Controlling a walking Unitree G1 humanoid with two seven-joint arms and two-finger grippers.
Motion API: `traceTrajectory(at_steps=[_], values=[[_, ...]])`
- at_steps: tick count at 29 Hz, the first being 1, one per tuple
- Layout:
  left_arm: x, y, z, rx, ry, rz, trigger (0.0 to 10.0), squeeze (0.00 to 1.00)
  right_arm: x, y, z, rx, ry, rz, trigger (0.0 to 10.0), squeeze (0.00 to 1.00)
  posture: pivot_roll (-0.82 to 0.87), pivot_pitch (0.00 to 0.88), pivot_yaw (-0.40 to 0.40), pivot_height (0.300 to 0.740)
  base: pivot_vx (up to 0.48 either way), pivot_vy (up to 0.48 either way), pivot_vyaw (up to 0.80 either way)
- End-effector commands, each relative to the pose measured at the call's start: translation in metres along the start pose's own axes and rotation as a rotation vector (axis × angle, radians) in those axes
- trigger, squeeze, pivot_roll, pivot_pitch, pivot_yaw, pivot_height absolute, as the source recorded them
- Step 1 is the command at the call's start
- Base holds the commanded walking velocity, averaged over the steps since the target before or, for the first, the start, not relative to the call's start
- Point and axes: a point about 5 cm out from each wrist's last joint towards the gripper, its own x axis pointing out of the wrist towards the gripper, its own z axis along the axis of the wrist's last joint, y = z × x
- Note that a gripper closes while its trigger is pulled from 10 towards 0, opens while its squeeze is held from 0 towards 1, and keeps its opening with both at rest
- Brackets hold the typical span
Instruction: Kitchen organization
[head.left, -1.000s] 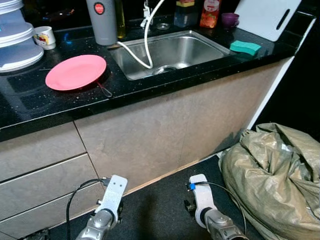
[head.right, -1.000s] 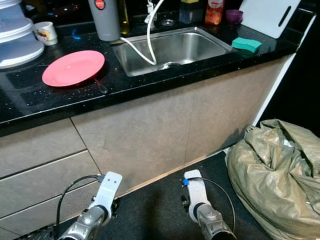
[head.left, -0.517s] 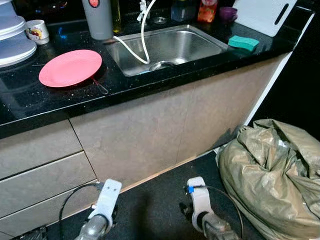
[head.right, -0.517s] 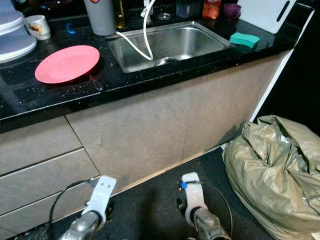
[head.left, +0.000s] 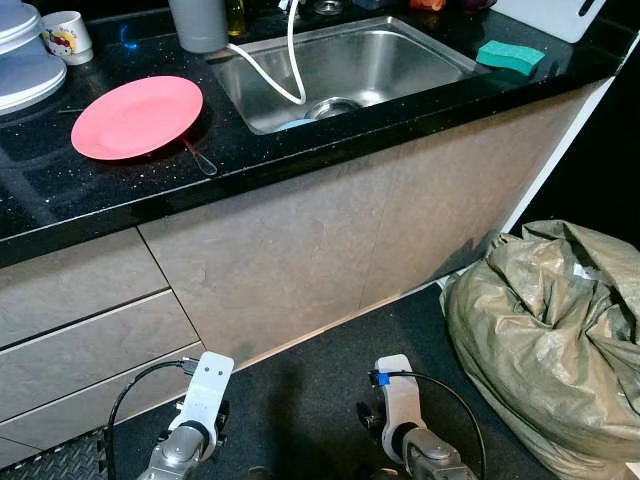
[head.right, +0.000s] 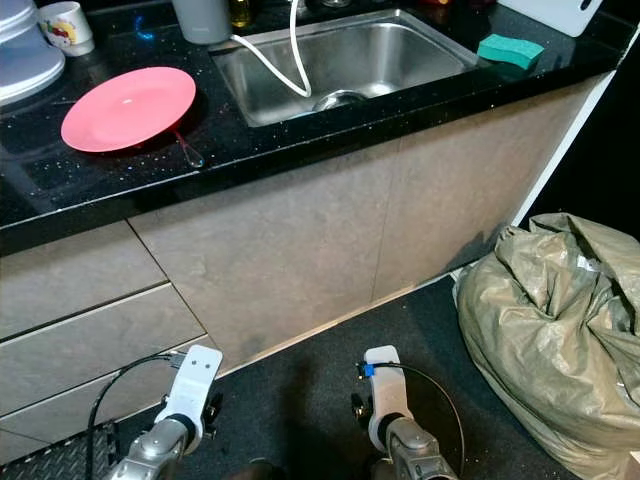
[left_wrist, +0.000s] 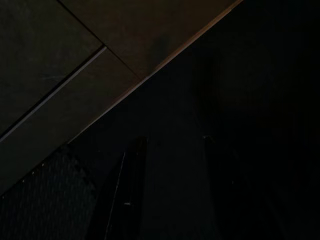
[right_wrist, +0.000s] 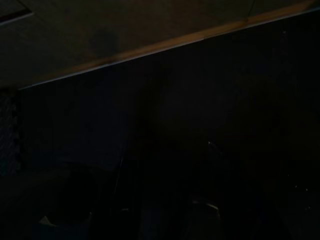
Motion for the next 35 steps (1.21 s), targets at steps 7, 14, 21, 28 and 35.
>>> traceTrajectory(at_steps=[7, 14, 21, 28, 35], values=[[-0.0041, -0.0056, -0.007, -0.016, 0.035, -0.011, 10.0, 0.0, -0.0018, -0.0011, -0.0025, 0.009, -0.006, -0.004, 10.0, 0.0, 0.05, 0.202, -0.002, 0.74, 0.0, 0.0, 0.0], [-0.003, -0.0066, -0.0037, -0.056, 0.032, -0.01, 10.0, 0.0, -0.0009, -0.0003, 0.0001, 0.01, -0.012, -0.008, 10.0, 0.0, 0.04, 0.196, 0.002, 0.74, 0.0, 0.0, 0.0], [-0.0013, -0.0092, -0.0013, -0.041, 0.047, -0.052, 10.0, 0.0, -0.0011, -0.001, 0.0011, 0.011, -0.017, -0.01, 10.0, 0.0, 0.03, 0.195, 0.002, 0.74, 0.0, -0.343, 0.0], [-0.0014, -0.0115, -0.0017, -0.07, 0.058, -0.042, 10.0, 0.0, -0.0022, -0.0044, 0.0004, 0.008, -0.012, -0.017, 10.0, 0.0, 0.03, 0.191, 0.0, 0.74, 0.0, -0.183, 0.0], [-0.0022, -0.0107, -0.0016, -0.102, 0.059, -0.052, 10.0, 0.0, -0.001, -0.0019, 0.0023, 0.009, -0.014, -0.012, 10.0, 0.0, 0.03, 0.189, 0.001, 0.74, 0.0, 0.0, 0.0]])
